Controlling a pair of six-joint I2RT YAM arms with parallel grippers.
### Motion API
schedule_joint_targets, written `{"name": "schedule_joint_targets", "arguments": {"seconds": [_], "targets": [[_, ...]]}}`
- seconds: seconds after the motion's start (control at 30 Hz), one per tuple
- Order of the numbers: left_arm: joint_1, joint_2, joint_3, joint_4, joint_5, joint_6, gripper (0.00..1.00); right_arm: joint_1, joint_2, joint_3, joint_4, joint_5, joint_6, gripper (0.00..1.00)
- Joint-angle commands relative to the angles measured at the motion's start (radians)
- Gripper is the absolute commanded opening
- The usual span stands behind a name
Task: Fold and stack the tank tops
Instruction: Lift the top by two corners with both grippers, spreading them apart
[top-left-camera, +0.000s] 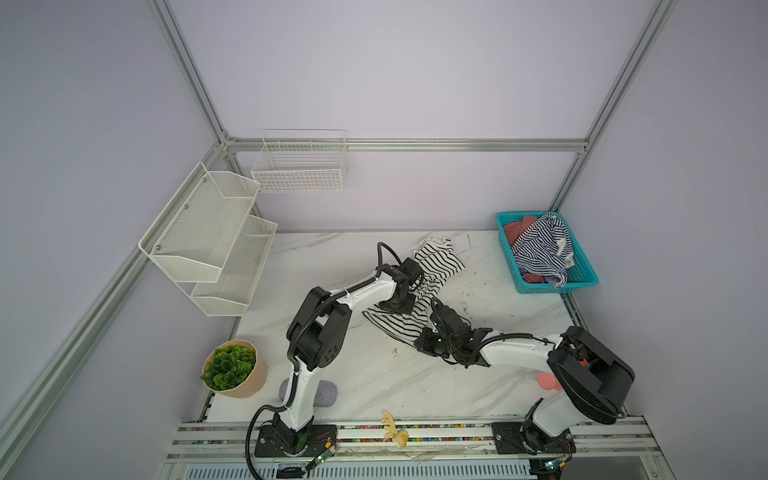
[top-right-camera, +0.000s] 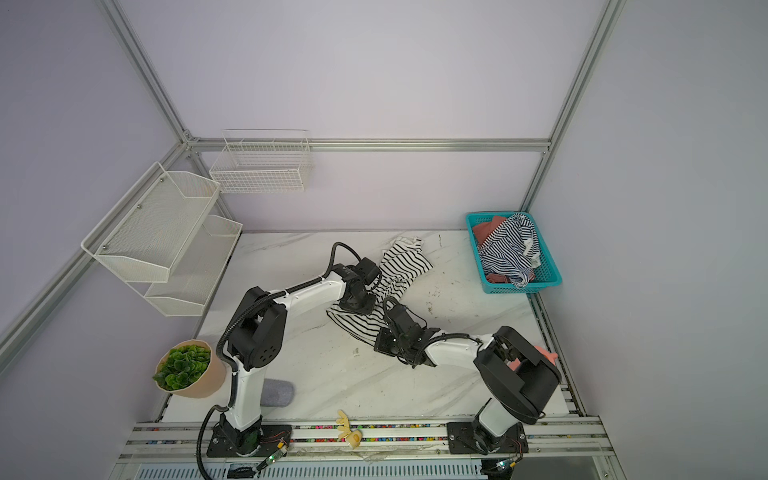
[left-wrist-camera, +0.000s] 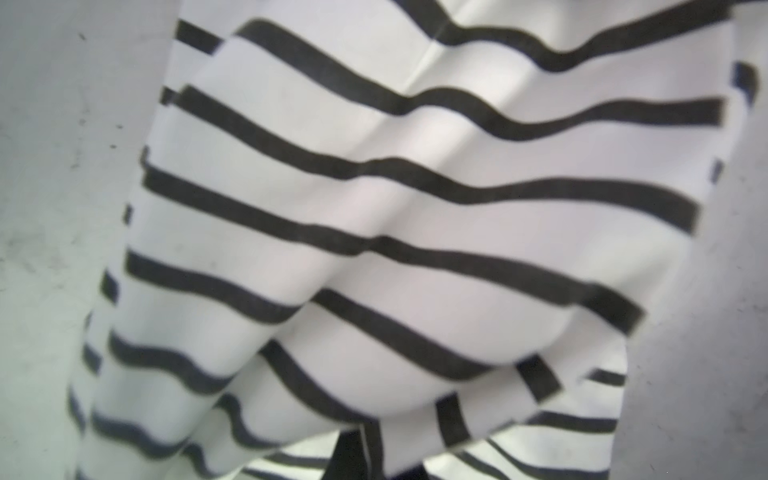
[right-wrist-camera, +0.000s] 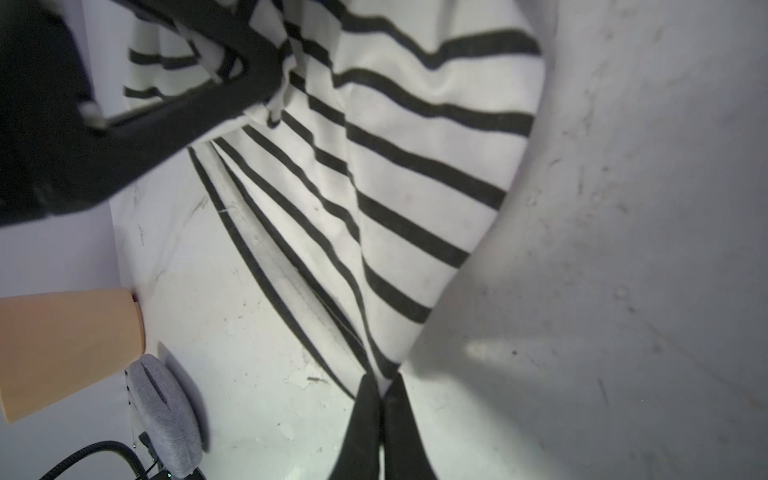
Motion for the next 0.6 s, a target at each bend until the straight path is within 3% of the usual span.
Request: {"name": "schedule_joint_targets", "arguments": {"seconds": [0.0,0.27,0.43,0.57], "targets": [[0.011,-0.157,0.084,-0.036,-0.020,0.044,0.00,-0.005,-0.128,0.047,-0.133,0.108,-0.038,0.00],[0.057,-0.400,0.046,-0.049,-0.010,0.041,0.00,-0.136,-0.346,0.189,-0.339,0.192,-0.217,0.00],[0.123,-0.593,0.025,0.006,0.040,0.015,0.00,-0.249,-0.365,0.399,-0.438,0.217,-0.394,0.00],[0.150,-0.778,-0.009,0.095,0.062,-0.005,0.00,-0.272,-0.331,0.613,-0.505,0.271,-0.517,0.00]]}}
